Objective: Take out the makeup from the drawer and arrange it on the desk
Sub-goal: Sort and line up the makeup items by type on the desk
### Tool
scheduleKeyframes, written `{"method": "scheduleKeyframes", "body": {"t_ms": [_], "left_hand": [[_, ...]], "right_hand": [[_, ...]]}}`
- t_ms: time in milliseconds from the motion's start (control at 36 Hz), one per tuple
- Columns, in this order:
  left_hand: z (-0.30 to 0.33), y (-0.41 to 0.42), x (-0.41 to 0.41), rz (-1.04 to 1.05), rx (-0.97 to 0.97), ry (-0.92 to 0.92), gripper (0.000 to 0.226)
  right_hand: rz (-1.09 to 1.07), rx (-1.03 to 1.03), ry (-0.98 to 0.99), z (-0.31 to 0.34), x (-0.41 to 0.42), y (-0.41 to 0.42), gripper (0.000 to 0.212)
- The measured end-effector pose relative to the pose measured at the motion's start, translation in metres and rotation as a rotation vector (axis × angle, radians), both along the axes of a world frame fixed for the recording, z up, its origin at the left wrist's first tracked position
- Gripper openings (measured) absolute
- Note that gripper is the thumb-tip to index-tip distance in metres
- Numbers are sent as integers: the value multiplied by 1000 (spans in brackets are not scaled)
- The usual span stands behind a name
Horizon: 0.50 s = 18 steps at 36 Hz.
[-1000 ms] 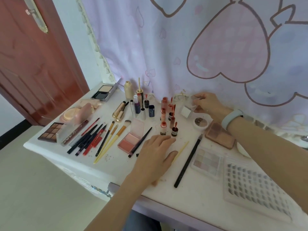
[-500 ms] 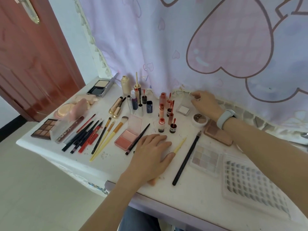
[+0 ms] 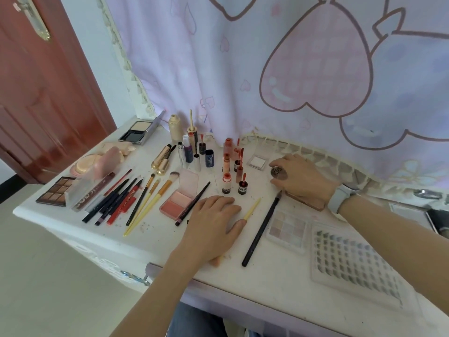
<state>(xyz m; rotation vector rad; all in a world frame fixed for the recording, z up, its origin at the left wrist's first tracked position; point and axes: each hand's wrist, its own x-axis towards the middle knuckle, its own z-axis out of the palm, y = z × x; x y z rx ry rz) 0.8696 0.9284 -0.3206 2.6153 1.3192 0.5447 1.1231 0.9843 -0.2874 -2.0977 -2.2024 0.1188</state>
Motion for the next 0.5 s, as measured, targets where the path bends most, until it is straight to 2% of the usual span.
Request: {"method": "scheduleKeyframes", "body": {"t_ms": [111,222,278,361,444,500], "left_hand": [[1,-1,0,-9,-6,-7,46],[6,-5,2,-21,31,-136,41],[12,-7,5,-30,51,-235,43],[23,-12,14,-56,2,-364,58],[33,-16,26,-123,-17,-438,70],[35,-17,32,-149,19,-477,66]], "right_hand": [[14,129,308,6,-2,-8,41],[-60,126,698,24,-12,-30,28],[-115,2,928,33,-22,-45,29],[-150,-308,1319,38,-35,-66,42],[-131,-468,1424,37,-45,-80,53],[-120,-503,1455,39,-50,-85,60]]}}
